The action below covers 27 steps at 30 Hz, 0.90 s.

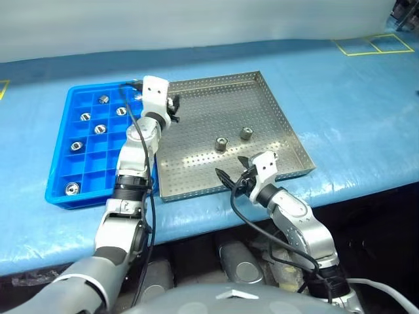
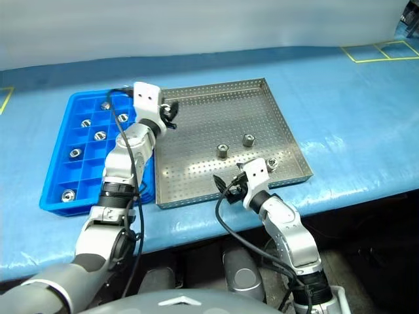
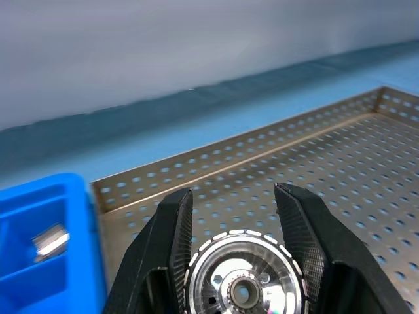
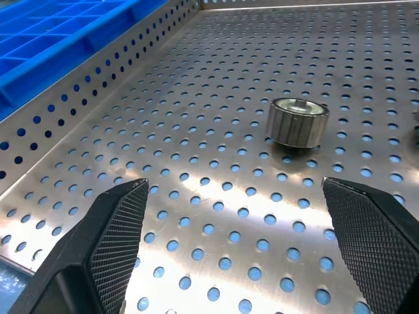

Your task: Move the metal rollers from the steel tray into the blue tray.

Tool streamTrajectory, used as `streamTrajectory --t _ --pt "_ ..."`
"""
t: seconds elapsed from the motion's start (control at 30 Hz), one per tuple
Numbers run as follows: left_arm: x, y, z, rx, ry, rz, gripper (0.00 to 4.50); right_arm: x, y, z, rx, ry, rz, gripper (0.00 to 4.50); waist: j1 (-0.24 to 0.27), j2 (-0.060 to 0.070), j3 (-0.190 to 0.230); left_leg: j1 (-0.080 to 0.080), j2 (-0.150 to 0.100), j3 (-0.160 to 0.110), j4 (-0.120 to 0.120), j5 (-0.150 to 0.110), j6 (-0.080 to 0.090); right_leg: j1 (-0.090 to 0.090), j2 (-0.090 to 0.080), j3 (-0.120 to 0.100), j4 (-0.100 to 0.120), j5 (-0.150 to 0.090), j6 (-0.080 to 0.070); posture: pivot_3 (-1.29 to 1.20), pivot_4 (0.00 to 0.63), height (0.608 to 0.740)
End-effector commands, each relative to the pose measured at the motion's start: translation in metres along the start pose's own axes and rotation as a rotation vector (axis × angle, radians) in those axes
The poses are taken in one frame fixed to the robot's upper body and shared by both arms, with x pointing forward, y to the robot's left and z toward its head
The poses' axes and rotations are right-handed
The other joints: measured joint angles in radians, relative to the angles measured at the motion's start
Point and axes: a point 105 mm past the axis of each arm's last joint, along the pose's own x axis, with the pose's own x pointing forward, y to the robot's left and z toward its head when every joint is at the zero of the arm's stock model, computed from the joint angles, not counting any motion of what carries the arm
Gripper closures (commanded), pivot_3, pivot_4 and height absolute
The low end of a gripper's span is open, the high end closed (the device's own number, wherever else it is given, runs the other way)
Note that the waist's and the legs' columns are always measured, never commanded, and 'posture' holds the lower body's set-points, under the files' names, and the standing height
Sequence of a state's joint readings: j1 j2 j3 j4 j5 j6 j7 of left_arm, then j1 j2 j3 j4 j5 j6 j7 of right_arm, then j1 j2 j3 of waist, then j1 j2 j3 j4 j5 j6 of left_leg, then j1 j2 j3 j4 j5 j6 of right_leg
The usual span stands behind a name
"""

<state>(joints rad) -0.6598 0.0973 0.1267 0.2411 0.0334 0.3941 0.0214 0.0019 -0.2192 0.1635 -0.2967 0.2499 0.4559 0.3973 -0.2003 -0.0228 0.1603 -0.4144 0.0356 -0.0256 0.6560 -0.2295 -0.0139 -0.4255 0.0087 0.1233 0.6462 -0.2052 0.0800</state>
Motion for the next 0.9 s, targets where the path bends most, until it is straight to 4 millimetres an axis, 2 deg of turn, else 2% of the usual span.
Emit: streamTrajectory --t 0.03,0.17,0.27,0.53,0.6,0.83,0.9 --pt "-0.012 0.051 0.011 0.049 -0.040 0.355 2.76 0.005 0.005 0.009 -0.026 -0.030 0.044 0.00 0.015 0.000 0.000 0.000 0.000 0.000 0.000 0.000 0.000 0.000 0.000 0.000 0.000 0.000 0.000 -0.07 0.150 0.740" --pt "-0.024 0.070 -0.001 0.047 -0.006 0.486 2.76 0.008 0.005 0.011 -0.037 -0.027 0.064 0.00 0.045 0.000 0.000 0.000 0.000 0.000 0.002 0.000 0.000 0.001 0.000 0.000 0.000 0.001 0.001 -0.05 0.150 0.740" --pt "-0.028 0.070 -0.017 0.036 0.049 0.472 2.76 0.010 0.007 0.012 -0.042 -0.025 0.080 0.00 0.068 -0.001 0.000 0.000 0.000 0.000 0.005 0.000 -0.001 0.002 0.000 0.000 0.000 0.002 0.002 -0.04 0.150 0.740" --pt "-0.045 0.081 -0.032 0.016 0.110 0.591 2.76 0.009 0.007 0.009 -0.046 -0.014 0.082 0.00 0.090 -0.001 0.000 0.000 0.000 0.001 0.006 0.003 -0.002 0.003 0.000 0.000 0.000 0.004 0.001 -0.04 0.150 0.740" --pt "-0.052 0.078 -0.046 0.002 0.163 0.600 2.76 0.008 0.007 0.009 -0.045 -0.012 0.079 0.00 0.090 -0.001 0.000 0.001 0.000 0.001 0.006 0.003 -0.002 0.003 0.000 0.000 0.000 0.004 0.001 -0.04 0.150 0.740" --pt "-0.068 0.067 -0.072 -0.024 0.272 0.589 2.76 0.009 0.006 0.009 -0.045 -0.014 0.080 0.00 0.093 -0.001 0.000 0.001 0.000 0.001 0.006 0.003 -0.003 0.004 0.000 0.000 0.000 0.004 0.000 -0.04 0.150 0.740" --pt "-0.070 0.068 -0.075 -0.033 0.290 0.598 2.03 0.010 0.007 0.010 -0.046 -0.016 0.084 0.00 0.093 -0.001 0.000 0.002 0.000 0.001 0.006 0.003 -0.003 0.004 0.000 0.000 0.000 0.003 0.000 -0.04 0.150 0.740"
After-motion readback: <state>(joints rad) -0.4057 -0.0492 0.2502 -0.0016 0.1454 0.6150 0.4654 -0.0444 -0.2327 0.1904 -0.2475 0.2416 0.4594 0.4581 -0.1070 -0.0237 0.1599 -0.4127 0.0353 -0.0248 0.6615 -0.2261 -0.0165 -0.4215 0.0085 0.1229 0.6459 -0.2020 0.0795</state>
